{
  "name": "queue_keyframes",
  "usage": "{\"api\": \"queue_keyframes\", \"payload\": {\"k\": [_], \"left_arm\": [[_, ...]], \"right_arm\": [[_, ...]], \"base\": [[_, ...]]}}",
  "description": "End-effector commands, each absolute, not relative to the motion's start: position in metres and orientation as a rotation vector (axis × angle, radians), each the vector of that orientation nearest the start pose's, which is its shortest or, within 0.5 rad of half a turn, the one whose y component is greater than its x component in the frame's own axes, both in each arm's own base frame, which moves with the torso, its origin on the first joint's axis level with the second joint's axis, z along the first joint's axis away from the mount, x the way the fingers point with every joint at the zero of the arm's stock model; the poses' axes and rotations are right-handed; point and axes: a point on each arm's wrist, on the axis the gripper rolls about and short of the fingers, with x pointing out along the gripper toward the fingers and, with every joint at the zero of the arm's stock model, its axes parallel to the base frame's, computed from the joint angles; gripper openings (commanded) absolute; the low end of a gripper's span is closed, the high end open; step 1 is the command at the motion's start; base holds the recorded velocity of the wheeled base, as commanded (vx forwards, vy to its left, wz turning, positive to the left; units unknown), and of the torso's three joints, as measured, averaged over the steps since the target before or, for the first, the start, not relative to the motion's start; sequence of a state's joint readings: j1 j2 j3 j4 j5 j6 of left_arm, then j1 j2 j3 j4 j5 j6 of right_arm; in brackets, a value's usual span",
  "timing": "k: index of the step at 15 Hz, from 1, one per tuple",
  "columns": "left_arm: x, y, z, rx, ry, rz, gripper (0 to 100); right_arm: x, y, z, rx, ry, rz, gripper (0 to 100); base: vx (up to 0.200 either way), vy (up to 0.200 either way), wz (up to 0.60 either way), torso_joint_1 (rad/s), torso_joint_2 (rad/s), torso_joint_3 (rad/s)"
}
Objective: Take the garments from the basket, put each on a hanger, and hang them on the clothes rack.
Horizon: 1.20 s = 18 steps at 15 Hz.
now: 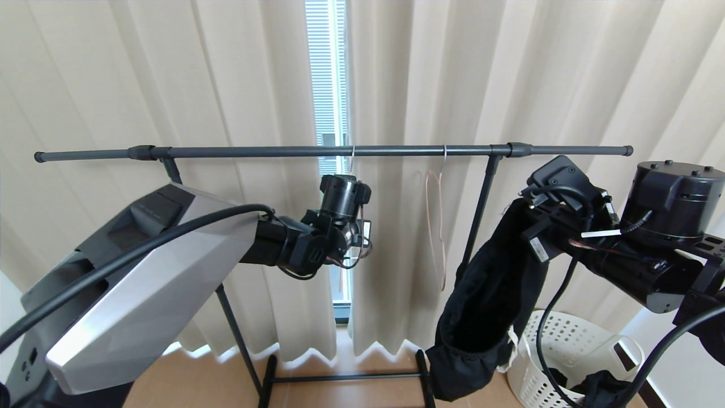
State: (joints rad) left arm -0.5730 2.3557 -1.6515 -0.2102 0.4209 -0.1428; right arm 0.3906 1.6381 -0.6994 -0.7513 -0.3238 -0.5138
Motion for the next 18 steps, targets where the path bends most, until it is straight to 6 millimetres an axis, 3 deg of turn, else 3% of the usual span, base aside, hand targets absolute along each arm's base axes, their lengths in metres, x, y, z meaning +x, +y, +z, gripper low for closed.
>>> {"api": "queue_keyframes", "payload": {"k": [1,3,8,14,18], "left_arm": [[0.404,-0.243,0.139,0.066,0.396,-0.109,0],[0.400,-0.241,0.152,0.054,0.370,-0.115,0],[0.386,-0.236,0.156,0.059,0.381,-0.124,0],[0.342,-0.222,0.169,0.068,0.361,-0.162,0],[0.311,-0.211,0.163,0.094,0.369,-0.185,0]], "right_arm": [[0.265,0.102,0.184,-0.578,0.155,0.111,0],[0.265,0.102,0.183,-0.579,0.157,0.112,0],[0.265,0.101,0.183,-0.579,0.158,0.110,0],[0.264,0.102,0.182,-0.580,0.161,0.116,0],[0.264,0.101,0.183,-0.580,0.159,0.116,0]], "base": [[0.000,0.000,0.00,0.000,0.00,0.000],[0.000,0.000,0.00,0.000,0.00,0.000],[0.000,0.000,0.00,0.000,0.00,0.000],[0.000,0.000,0.00,0.000,0.00,0.000],[0.000,0.000,0.00,0.000,0.00,0.000]]}}
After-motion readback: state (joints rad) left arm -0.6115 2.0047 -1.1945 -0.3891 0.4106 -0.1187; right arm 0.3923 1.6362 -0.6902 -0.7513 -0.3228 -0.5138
